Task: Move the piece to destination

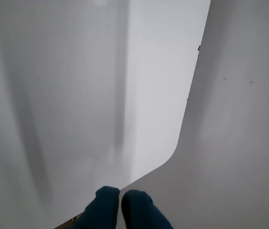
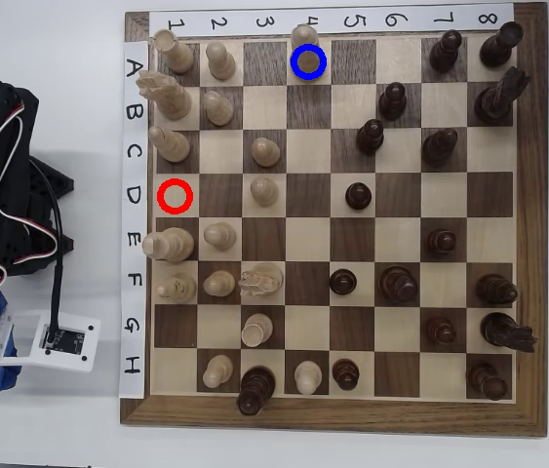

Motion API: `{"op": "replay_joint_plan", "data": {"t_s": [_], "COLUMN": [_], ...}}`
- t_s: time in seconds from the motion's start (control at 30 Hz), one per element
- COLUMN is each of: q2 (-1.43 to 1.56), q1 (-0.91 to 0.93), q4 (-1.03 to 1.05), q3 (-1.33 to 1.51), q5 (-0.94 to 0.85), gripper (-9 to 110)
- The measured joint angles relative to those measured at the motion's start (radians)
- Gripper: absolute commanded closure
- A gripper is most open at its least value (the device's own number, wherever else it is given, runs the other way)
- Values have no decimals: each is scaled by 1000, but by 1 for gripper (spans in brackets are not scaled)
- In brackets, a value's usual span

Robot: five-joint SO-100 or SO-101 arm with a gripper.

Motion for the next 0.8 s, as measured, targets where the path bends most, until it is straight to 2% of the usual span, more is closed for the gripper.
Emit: {"op": "replay_joint_plan", "data": {"t_s": [0.8], "q2": [0], "q1": [0], "q4": [0], "q3": [0], "q5": [-17], "gripper": [101]}}
